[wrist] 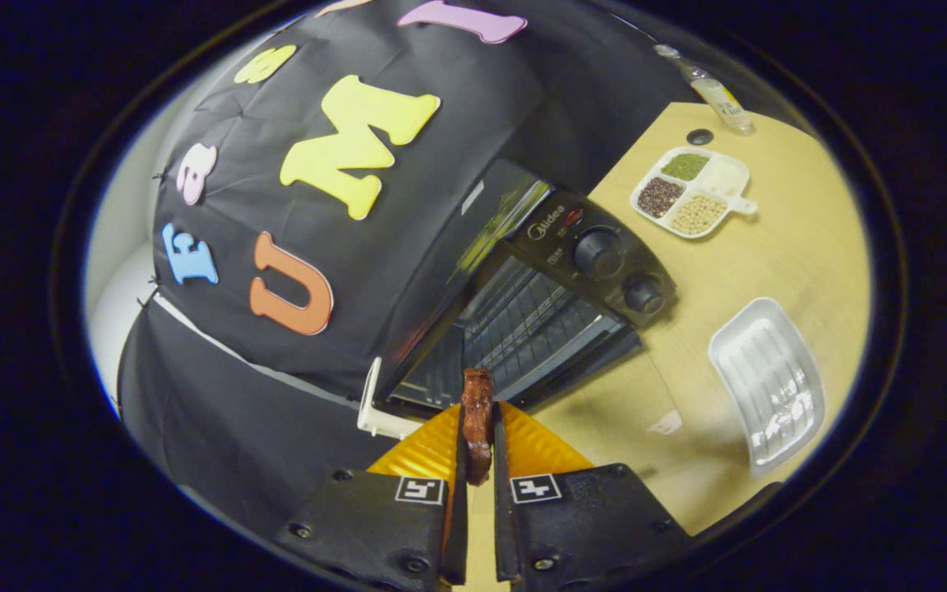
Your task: Open the toaster oven, put the food inside, and close the toaster oven door.
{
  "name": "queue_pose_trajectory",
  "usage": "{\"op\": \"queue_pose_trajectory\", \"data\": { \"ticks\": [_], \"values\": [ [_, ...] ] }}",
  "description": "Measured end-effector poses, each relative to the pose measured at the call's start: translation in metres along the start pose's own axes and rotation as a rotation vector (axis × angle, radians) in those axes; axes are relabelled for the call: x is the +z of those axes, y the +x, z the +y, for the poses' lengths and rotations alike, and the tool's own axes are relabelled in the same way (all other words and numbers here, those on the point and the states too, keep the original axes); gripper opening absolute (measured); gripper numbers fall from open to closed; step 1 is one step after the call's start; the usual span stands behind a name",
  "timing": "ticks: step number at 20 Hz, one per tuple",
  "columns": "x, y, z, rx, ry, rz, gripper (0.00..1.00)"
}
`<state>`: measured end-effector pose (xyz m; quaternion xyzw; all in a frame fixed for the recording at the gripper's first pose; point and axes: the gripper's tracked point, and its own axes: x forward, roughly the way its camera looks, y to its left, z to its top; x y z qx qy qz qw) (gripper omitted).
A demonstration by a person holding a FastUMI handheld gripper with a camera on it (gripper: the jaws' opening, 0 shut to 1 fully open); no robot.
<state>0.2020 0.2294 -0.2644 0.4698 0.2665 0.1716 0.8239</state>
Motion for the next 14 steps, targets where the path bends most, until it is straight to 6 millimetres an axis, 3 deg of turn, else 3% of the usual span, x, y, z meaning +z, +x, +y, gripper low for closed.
{"op": "queue_pose_trajectory", "data": {
  "ticks": [6,14],
  "values": [
    [0.001,0.058,0.004,0.011,0.091,-0.136,0.16],
    [0.014,0.118,-0.008,-0.097,0.127,-0.287,0.16]
  ]
}}
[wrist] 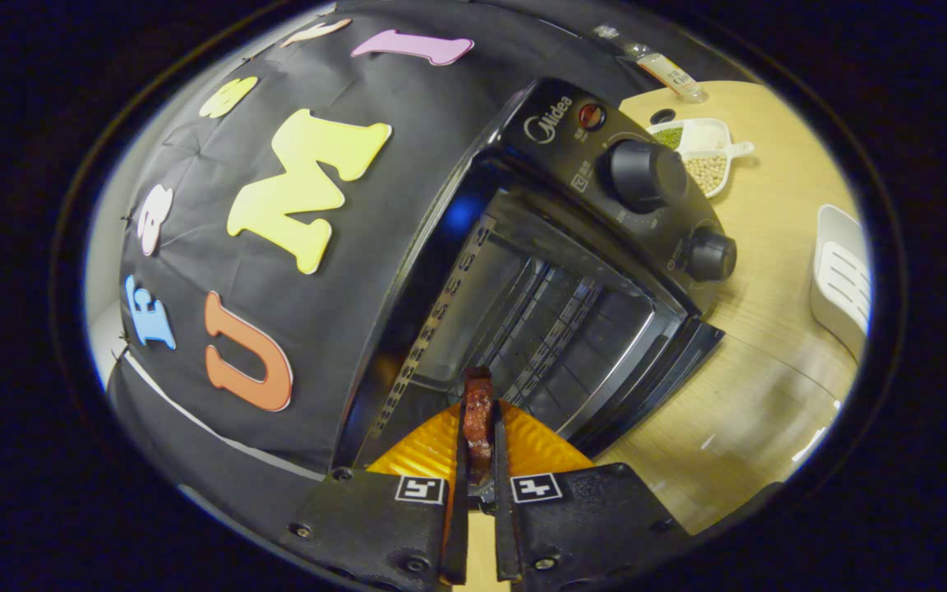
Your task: Open the toaster oven, put the food inside, and close the toaster oven door.
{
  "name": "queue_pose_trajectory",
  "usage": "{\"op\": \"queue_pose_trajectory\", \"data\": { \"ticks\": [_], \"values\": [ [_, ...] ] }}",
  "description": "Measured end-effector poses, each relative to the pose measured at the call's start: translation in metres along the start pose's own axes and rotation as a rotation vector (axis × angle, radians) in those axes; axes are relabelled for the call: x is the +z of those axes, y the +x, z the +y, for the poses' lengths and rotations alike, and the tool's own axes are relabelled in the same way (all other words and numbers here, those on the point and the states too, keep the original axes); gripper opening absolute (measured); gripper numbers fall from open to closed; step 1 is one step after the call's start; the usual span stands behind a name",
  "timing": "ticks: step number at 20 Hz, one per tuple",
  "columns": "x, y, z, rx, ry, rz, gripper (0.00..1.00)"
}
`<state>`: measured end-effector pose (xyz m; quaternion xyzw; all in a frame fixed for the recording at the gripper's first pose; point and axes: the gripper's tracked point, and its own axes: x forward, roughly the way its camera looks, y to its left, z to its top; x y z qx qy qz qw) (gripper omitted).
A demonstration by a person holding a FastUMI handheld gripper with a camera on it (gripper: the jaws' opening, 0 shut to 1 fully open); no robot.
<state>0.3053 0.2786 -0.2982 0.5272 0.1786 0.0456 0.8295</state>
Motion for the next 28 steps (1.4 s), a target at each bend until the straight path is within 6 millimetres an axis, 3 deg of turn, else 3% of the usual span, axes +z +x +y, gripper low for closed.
{"op": "queue_pose_trajectory", "data": {
  "ticks": [3,7,10,13,16,17,22,28],
  "values": [
    [-0.01,0.013,-0.007,-0.04,-0.05,0.007,0.16],
    [-0.017,0.016,-0.022,-0.087,-0.101,0.017,0.19],
    [-0.017,0.011,-0.029,-0.153,-0.268,0.021,0.28],
    [-0.01,0.002,-0.029,-0.179,-0.422,0.027,0.49],
    [0.002,-0.007,-0.025,-0.195,-0.545,0.016,0.87],
    [0.005,-0.011,-0.025,-0.198,-0.575,0.017,0.94],
    [0.012,-0.046,-0.019,-0.193,-0.699,0.035,0.94],
    [0.014,-0.11,-0.004,-0.149,-0.847,0.076,0.95]
  ]
}}
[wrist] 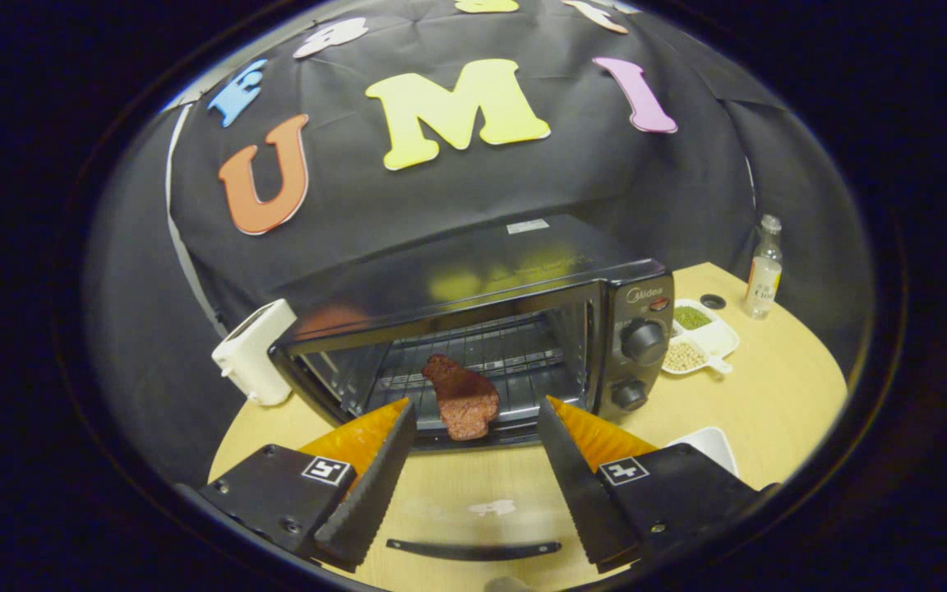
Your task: Open the toaster oven, put the food inside, and close the toaster oven door.
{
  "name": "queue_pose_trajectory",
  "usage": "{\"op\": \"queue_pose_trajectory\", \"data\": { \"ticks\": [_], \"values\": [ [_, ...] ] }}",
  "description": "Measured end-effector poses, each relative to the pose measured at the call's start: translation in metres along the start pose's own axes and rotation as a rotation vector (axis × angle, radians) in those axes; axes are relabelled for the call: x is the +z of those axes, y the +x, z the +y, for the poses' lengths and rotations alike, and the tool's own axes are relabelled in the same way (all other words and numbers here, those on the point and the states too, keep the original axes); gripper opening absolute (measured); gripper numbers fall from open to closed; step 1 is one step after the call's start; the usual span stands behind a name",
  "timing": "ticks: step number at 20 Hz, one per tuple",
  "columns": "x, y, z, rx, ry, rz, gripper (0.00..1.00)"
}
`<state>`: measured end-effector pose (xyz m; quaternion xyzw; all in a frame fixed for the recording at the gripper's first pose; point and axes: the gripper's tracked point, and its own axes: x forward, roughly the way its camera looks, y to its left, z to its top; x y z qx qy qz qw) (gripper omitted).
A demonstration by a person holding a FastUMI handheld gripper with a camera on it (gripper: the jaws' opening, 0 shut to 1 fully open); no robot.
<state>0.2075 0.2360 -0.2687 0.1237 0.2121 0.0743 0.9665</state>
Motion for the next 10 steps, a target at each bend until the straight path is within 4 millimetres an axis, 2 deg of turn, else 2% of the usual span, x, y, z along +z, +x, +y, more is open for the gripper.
{"op": "queue_pose_trajectory", "data": {
  "ticks": [7,10],
  "values": [
    [-0.013,-0.07,-0.028,-0.016,-0.118,0.058,0.95],
    [-0.028,-0.093,-0.043,-0.037,-0.136,0.093,0.95]
  ]
}}
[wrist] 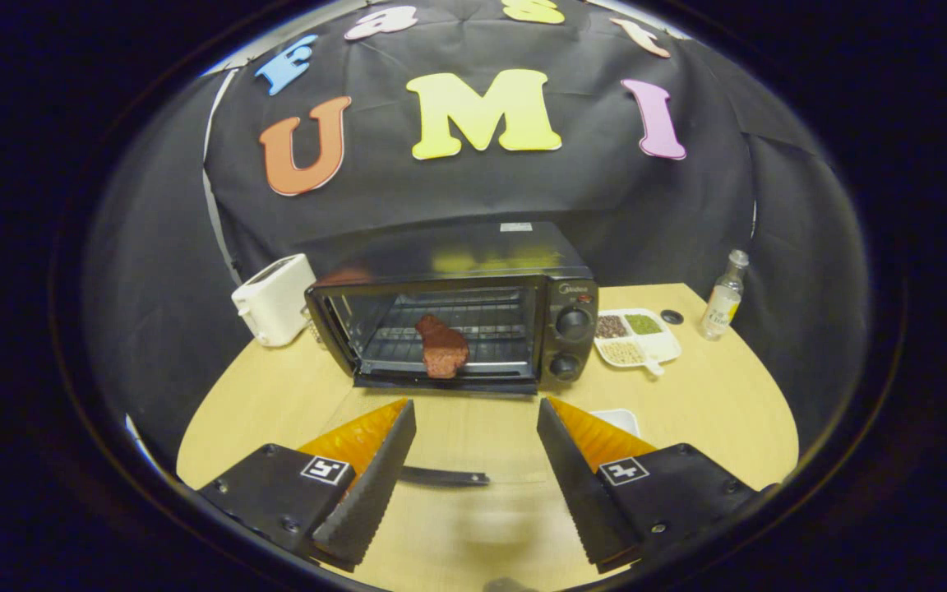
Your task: Open the toaster oven, put the food inside, and close the toaster oven door.
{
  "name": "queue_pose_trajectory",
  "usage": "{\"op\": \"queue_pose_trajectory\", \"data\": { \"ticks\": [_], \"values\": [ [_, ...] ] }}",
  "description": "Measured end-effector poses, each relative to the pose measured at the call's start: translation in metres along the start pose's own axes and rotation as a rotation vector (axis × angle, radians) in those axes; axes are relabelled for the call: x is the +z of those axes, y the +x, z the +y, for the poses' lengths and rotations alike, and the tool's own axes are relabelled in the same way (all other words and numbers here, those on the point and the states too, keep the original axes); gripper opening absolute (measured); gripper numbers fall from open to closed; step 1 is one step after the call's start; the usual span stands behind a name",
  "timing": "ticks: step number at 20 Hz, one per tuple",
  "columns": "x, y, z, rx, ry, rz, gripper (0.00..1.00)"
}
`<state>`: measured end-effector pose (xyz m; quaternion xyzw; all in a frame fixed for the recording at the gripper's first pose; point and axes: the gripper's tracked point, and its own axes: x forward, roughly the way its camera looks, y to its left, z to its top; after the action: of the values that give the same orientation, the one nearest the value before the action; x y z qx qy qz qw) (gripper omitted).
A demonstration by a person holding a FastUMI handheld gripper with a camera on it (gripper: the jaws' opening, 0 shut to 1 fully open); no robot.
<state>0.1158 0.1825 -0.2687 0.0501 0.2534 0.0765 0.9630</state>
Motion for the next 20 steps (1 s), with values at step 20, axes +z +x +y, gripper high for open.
{"op": "queue_pose_trajectory", "data": {
  "ticks": [20],
  "values": [
    [-0.149,0.059,0.061,0.089,-0.091,0.273,0.95]
  ]
}}
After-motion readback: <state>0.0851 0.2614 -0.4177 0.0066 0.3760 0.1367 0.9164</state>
